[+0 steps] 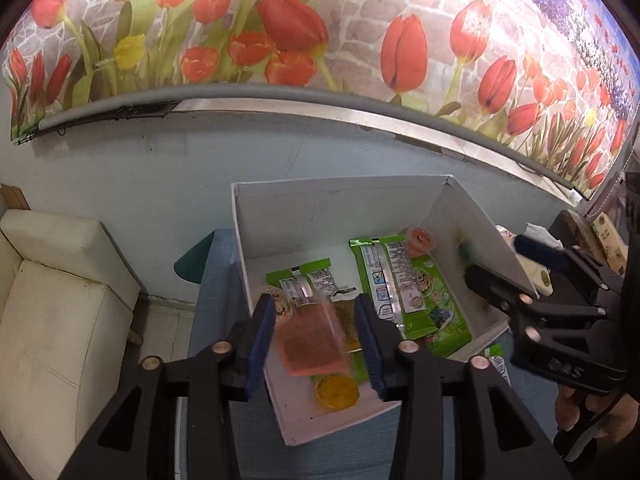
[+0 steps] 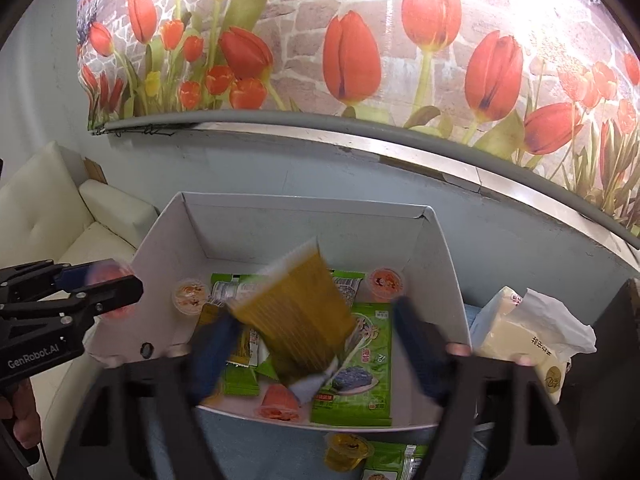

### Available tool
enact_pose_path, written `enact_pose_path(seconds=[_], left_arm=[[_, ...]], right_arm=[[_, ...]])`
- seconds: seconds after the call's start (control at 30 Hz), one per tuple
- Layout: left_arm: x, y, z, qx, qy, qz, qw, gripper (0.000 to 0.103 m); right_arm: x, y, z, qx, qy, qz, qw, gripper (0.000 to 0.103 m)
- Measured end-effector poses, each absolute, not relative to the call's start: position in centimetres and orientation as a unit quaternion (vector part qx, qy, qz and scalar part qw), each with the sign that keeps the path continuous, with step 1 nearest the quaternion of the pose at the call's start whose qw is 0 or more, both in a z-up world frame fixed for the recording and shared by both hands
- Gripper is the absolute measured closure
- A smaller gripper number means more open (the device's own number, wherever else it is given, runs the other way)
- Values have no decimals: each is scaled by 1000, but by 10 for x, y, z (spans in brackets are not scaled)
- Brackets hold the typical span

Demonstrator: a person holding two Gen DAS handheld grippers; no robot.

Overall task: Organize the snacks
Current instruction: 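Carry the packet and pink cup into the white box and open both tools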

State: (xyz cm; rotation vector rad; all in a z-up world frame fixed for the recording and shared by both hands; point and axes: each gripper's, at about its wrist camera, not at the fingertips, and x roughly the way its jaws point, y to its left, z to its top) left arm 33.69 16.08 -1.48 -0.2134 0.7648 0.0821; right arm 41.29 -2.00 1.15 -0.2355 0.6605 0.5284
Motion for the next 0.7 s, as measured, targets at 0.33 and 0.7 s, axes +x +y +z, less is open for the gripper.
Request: enact_pose_path(seconds=[0.33,0.7], left_arm=[[325,152,10,-92,340,51,934,8],[287,126,17,-77,325,56,941,3]], right_arm=[[410,-46,22,-98,312,241,914,12],[355,-89,45,-83,280,237,927,6]])
